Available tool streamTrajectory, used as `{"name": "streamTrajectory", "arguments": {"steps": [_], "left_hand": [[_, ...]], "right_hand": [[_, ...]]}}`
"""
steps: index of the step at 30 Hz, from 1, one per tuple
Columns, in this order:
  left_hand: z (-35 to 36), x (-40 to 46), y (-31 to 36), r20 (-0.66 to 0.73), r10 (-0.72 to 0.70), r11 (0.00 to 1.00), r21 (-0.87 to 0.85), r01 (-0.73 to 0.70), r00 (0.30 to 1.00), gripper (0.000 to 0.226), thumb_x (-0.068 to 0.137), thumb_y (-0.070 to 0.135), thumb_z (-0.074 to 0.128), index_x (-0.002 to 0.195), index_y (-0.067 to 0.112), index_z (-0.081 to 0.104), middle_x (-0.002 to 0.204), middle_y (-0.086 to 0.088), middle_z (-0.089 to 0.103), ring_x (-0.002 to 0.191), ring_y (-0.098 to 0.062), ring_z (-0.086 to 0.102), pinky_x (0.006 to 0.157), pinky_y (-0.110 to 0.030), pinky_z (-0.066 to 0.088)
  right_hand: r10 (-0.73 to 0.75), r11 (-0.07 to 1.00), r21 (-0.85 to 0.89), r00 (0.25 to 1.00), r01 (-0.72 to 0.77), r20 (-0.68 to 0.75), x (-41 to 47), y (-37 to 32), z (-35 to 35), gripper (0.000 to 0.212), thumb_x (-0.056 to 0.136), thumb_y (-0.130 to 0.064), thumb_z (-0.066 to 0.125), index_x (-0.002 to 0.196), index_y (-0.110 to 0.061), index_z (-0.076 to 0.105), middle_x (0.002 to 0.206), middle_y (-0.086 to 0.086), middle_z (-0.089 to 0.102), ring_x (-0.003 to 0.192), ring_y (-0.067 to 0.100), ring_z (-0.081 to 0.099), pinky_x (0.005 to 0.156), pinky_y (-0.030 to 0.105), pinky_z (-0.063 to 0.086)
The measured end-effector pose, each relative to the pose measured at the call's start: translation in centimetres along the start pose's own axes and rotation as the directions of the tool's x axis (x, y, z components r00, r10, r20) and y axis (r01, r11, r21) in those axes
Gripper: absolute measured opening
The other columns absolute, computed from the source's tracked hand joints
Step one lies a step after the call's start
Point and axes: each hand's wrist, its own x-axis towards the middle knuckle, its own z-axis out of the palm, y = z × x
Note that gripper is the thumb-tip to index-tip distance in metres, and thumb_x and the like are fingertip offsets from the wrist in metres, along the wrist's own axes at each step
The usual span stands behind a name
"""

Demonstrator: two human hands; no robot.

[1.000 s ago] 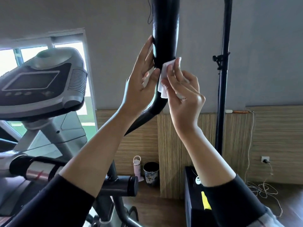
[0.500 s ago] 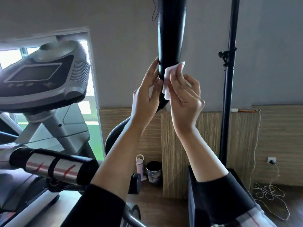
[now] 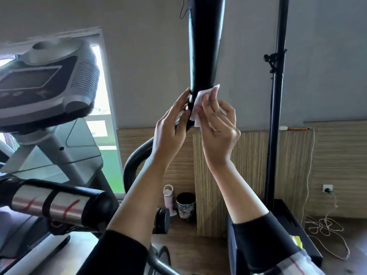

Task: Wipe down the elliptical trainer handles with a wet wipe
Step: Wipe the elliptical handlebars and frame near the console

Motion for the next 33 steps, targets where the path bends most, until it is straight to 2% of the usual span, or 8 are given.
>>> {"name": "streamTrajectory", "arguments": {"steps": [3,7,9,11,17,22,27,33], "left_hand": [[0.0,-0.5,-0.3,0.012,-0.013,1.000,-0.015,0.013,1.000,0.043,0.100,0.015,0.050,0.142,0.025,0.045,0.129,0.030,0.048,0.111,0.019,0.051,0.090,-0.008,0.044],[-0.1,-0.7,-0.6,0.008,0.011,1.000,0.015,-0.011,1.000,0.043,0.099,0.015,0.051,0.141,0.024,0.046,0.130,0.026,0.049,0.111,0.020,0.049,0.092,-0.006,0.040],[-0.1,-0.9,-0.9,0.013,-0.003,1.000,0.021,0.002,1.000,0.041,0.100,0.017,0.051,0.141,0.023,0.048,0.130,0.028,0.049,0.115,0.015,0.050,0.097,-0.013,0.043],[-0.1,-1.1,-1.1,0.019,-0.009,1.000,0.024,0.008,1.000,0.041,0.100,0.019,0.050,0.141,0.025,0.048,0.129,0.033,0.048,0.117,0.010,0.051,0.101,-0.028,0.048],[-0.5,-1.5,-1.1,0.074,-0.086,0.995,0.056,0.081,0.994,0.042,0.100,0.025,0.045,0.139,0.041,0.040,0.122,0.044,0.048,0.116,0.016,0.048,0.104,-0.053,0.043],[-0.9,-2.3,-0.8,0.053,-0.107,0.990,0.102,0.101,0.993,0.041,0.101,0.019,0.045,0.141,0.029,0.047,0.129,0.027,0.051,0.116,0.023,0.040,0.107,-0.057,0.037],[-1.2,-3.8,-0.4,0.031,-0.090,0.971,0.226,0.081,0.995,0.038,0.102,0.022,0.044,0.139,0.023,0.050,0.140,0.008,0.054,0.131,-0.006,0.046,0.108,-0.057,0.033],[-1.9,-8.8,1.1,0.028,-0.223,0.916,0.348,0.200,0.974,0.038,0.101,0.019,0.046,0.138,0.022,0.052,0.144,0.007,0.050,0.136,-0.007,0.042,0.113,-0.059,0.026]], "right_hand": [[0.022,1.000,-0.002,0.999,-0.022,0.047,-1.5,0.5,-0.1,0.029,0.079,0.002,0.073,0.107,-0.002,0.069,0.120,-0.009,0.056,0.093,0.028,0.061,0.077,0.038,0.057],[0.023,1.000,0.003,0.999,-0.023,0.030,-1.2,0.2,-0.2,0.028,0.079,0.003,0.073,0.106,0.000,0.069,0.124,-0.016,0.055,0.093,0.026,0.061,0.075,0.040,0.057],[0.000,1.000,0.012,1.000,-0.001,0.017,-0.9,0.0,-0.2,0.028,0.080,0.001,0.072,0.108,0.000,0.068,0.124,-0.037,0.047,0.093,0.024,0.061,0.078,0.035,0.056],[0.001,1.000,0.012,1.000,-0.002,0.022,-1.2,0.1,-0.1,0.028,0.081,-0.001,0.071,0.109,-0.001,0.067,0.125,-0.042,0.044,0.094,0.024,0.060,0.079,0.035,0.056],[0.070,0.998,0.001,0.996,-0.070,0.061,-3.2,0.4,0.1,0.027,0.080,0.002,0.071,0.107,0.001,0.068,0.120,-0.003,0.056,0.094,0.027,0.064,0.075,0.043,0.057],[0.136,0.991,-0.024,0.986,-0.135,0.098,-3.4,0.1,-0.5,0.027,0.080,0.000,0.071,0.107,0.000,0.069,0.122,0.001,0.057,0.092,0.021,0.064,0.076,0.034,0.057],[0.197,0.980,-0.090,0.948,-0.180,0.251,-4.7,-0.1,-1.9,0.030,0.081,0.000,0.071,0.111,-0.003,0.068,0.122,0.012,0.061,0.101,0.010,0.060,0.087,0.021,0.051],[0.349,0.934,-0.223,0.850,-0.279,0.394,-7.2,-1.7,-5.8,0.031,0.081,0.002,0.070,0.112,-0.006,0.069,0.120,0.009,0.064,0.103,0.016,0.063,0.092,0.014,0.046]]}}
